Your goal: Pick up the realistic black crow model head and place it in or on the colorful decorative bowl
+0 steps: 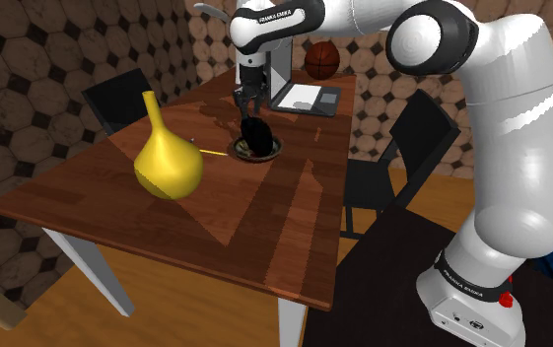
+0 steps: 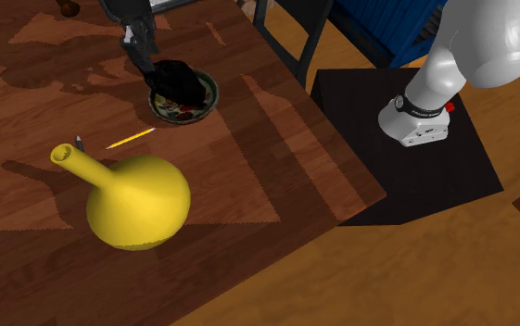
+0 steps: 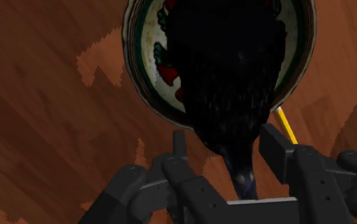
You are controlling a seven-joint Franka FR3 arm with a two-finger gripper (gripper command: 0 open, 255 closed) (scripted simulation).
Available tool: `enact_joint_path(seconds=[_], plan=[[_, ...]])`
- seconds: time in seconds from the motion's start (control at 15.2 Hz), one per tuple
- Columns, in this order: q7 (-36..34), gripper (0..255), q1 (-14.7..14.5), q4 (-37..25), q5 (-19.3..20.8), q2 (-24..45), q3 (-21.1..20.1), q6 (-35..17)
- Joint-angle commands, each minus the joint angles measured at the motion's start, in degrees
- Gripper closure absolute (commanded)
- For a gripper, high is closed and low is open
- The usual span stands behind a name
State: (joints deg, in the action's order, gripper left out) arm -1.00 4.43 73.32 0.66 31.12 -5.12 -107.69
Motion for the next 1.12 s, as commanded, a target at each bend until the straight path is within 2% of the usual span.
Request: enact_joint_path(seconds=[0.0,0.07,0.13,0.53,1.06], plan=[[0.0,0,-0.1,-0.2,0.1,1.1,0.1,15.5],[0.6,0,0.6,6.0,-0.2,-2.9,0.1,13.3],[0.2,0,0.3,8.0,-0.1,-2.8,0.0,11.3],[-0.3,0,-0.4,-9.7,0.1,1.9,0.0,24.3],[-0.3,0,-0.4,-9.7,0.1,1.9,0.0,24.3]])
